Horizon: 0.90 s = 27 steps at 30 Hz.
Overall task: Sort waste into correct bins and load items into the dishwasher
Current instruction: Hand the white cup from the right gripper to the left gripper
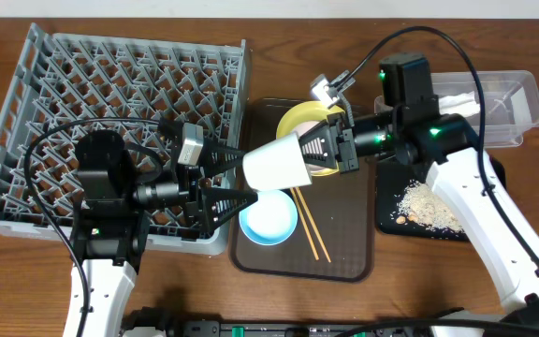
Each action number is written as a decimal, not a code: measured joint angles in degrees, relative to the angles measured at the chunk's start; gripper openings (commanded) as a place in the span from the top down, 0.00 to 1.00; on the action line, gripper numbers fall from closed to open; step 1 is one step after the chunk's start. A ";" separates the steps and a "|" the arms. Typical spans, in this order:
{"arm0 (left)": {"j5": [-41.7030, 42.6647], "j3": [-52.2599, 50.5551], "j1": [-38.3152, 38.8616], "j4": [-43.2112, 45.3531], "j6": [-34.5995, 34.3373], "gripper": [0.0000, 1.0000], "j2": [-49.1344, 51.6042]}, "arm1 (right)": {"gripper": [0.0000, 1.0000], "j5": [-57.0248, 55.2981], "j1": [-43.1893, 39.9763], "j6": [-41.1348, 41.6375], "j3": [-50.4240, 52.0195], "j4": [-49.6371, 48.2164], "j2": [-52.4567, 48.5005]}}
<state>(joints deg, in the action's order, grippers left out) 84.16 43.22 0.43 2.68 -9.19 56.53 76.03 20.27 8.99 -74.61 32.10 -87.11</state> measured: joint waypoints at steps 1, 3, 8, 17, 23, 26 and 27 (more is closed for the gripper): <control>0.02 0.00 0.00 0.09 0.00 0.06 0.00 | 0.99 0.15 0.37 0.00 0.00 -0.04 0.00; 0.17 0.00 0.00 0.17 0.00 0.06 0.00 | 0.99 0.46 1.25 0.00 0.00 -0.09 0.00; -0.46 0.00 0.00 0.22 -0.76 0.06 0.00 | 0.99 0.48 1.84 0.72 0.00 -1.99 -0.02; -0.76 0.00 2.05 1.95 -1.79 0.07 0.00 | 0.99 0.26 2.99 1.55 0.00 -3.08 -0.04; -0.96 0.00 5.01 4.96 -2.25 0.10 0.00 | 0.99 0.28 3.43 1.73 0.00 -3.08 -0.04; -0.96 0.00 5.33 5.11 -2.64 0.16 0.00 | 0.99 0.09 3.43 1.73 0.00 -3.08 -0.04; -1.03 0.00 5.35 5.11 -2.60 0.20 0.00 | 0.99 0.02 3.43 1.73 0.00 -3.08 -0.04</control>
<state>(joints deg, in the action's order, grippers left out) 83.13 43.22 5.78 7.79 -11.79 56.53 76.05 23.70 10.72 -74.61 29.02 -87.15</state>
